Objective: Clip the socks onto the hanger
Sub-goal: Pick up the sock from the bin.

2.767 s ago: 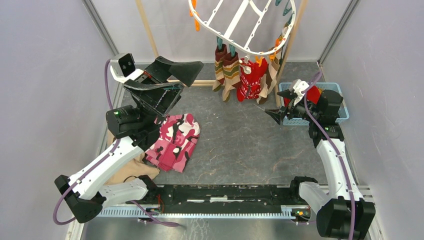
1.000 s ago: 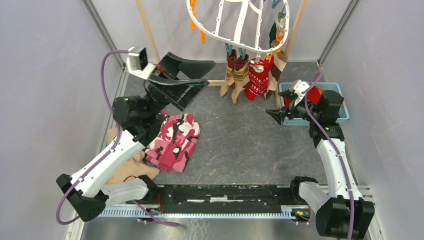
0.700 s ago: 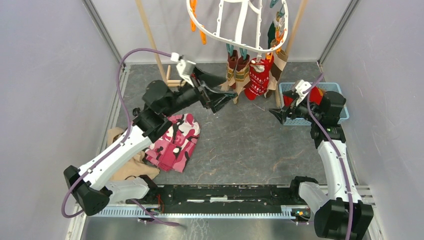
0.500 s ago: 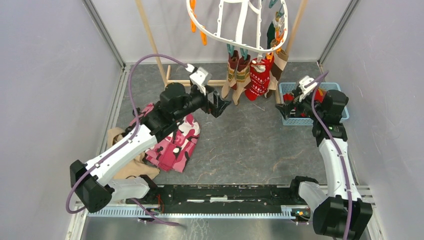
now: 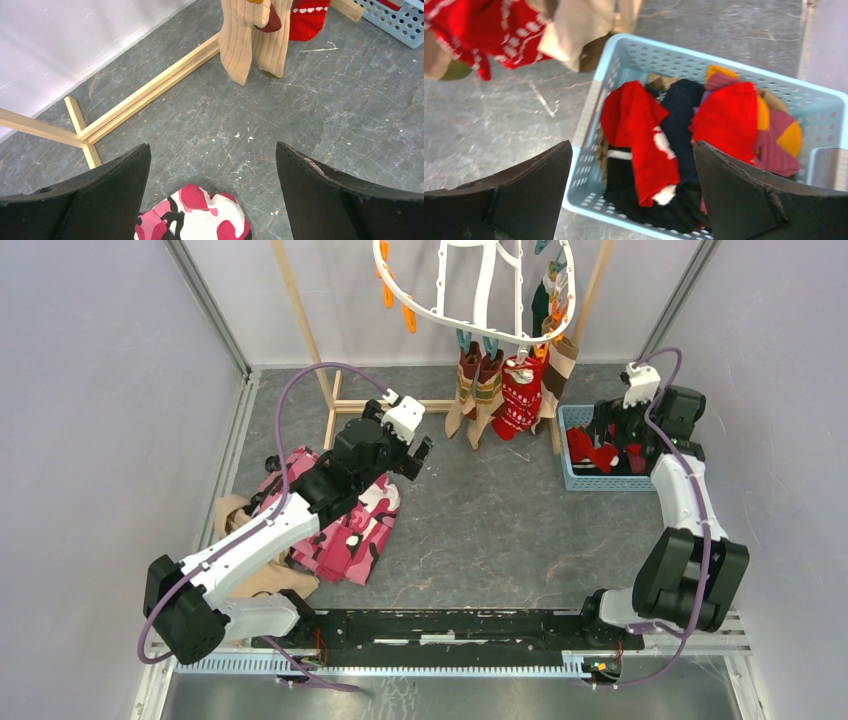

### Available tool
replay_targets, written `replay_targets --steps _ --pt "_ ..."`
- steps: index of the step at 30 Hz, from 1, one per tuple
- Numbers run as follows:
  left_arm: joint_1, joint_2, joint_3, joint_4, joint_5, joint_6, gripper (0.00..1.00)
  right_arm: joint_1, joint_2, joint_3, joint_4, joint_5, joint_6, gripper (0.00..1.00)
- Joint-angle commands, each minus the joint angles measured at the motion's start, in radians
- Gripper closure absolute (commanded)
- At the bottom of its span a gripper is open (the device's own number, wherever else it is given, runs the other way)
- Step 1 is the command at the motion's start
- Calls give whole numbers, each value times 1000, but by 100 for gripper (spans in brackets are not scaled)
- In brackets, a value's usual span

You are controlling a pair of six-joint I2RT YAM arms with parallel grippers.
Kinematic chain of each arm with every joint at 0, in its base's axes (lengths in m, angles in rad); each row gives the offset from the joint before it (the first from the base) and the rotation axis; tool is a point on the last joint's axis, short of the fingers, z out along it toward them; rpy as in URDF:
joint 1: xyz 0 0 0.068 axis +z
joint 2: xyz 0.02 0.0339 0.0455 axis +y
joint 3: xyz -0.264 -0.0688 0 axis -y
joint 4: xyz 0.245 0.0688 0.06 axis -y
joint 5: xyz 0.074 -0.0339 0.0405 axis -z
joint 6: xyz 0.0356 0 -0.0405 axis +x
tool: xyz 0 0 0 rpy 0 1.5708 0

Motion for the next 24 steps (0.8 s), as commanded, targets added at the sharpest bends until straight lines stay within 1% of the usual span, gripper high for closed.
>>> replay_targets --steps 1,4,6,11,13,19,20,24 --pt "14 -2 17 22 -25 44 1 -23 85 147 6 117 33 5" --pt "21 -7 17 20 -24 42 1 -29 142 155 -1 147 40 20" --pt "25 -13 18 21 -21 42 1 -29 161 135 4 163 32 27" --pt "35 -15 23 19 9 29 2 -32 222 126 -14 192 -3 39" --pt "37 -12 24 16 19 25 2 -33 241 129 -20 190 -7 41" --pt "40 -5 28 13 41 17 2 -32 304 137 -24 224 -28 41" --pt "39 -4 29 11 44 15 2 -32 310 135 -24 229 -33 46" --pt "42 -3 31 8 52 13 2 -32 314 131 -21 229 -44 70"
